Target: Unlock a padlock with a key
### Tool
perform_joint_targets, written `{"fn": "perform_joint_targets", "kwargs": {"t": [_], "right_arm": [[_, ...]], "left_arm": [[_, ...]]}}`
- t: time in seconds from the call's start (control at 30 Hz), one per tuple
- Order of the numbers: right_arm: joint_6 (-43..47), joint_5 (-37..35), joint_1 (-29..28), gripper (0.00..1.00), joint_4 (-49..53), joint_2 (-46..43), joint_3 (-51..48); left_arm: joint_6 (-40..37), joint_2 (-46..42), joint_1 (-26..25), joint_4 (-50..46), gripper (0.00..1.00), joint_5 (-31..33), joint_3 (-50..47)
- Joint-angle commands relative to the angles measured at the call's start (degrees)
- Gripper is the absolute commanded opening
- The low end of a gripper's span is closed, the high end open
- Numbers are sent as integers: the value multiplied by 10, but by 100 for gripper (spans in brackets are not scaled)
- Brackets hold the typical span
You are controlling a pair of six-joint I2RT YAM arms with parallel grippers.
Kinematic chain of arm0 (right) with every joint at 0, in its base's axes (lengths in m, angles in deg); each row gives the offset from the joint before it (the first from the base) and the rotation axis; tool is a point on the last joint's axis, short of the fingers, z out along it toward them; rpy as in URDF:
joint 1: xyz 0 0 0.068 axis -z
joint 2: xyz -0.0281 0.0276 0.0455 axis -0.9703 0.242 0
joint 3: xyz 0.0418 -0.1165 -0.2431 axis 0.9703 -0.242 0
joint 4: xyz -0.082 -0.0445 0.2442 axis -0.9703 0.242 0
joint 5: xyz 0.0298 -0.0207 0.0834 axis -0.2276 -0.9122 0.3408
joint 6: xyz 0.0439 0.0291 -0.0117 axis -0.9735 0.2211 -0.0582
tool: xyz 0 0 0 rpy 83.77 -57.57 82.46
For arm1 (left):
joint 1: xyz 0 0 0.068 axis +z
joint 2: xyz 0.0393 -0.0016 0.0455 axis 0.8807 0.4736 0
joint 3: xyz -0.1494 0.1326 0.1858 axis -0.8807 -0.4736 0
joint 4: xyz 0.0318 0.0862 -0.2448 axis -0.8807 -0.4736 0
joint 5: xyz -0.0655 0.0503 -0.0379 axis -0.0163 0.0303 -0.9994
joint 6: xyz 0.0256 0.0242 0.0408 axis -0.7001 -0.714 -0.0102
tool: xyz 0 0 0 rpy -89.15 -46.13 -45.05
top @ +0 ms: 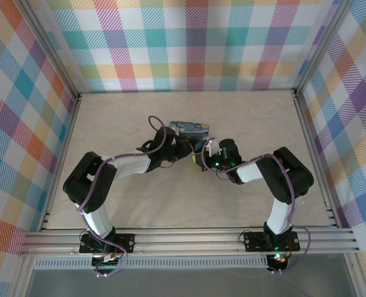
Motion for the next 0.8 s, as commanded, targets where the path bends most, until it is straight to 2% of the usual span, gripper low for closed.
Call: {"fn": "perform_joint_targets", "kwargs": {"t": [0.0,0.27,0.6,0.77], "right_arm": [[0,15,-1,2,-55,-16,44],[19,19,12,1,-22,-44,57],[33,29,21,1,-16,-39,63],[64,37,27,1,21,-52,72]], "left_arm": [[2,-15,-17,17,17,-64,13],[1,-7,-18,18,17,-66,9],[-2,-6,-18,10,17,-72,15],[-4,-3,-18,7,17,-75,15]]}}
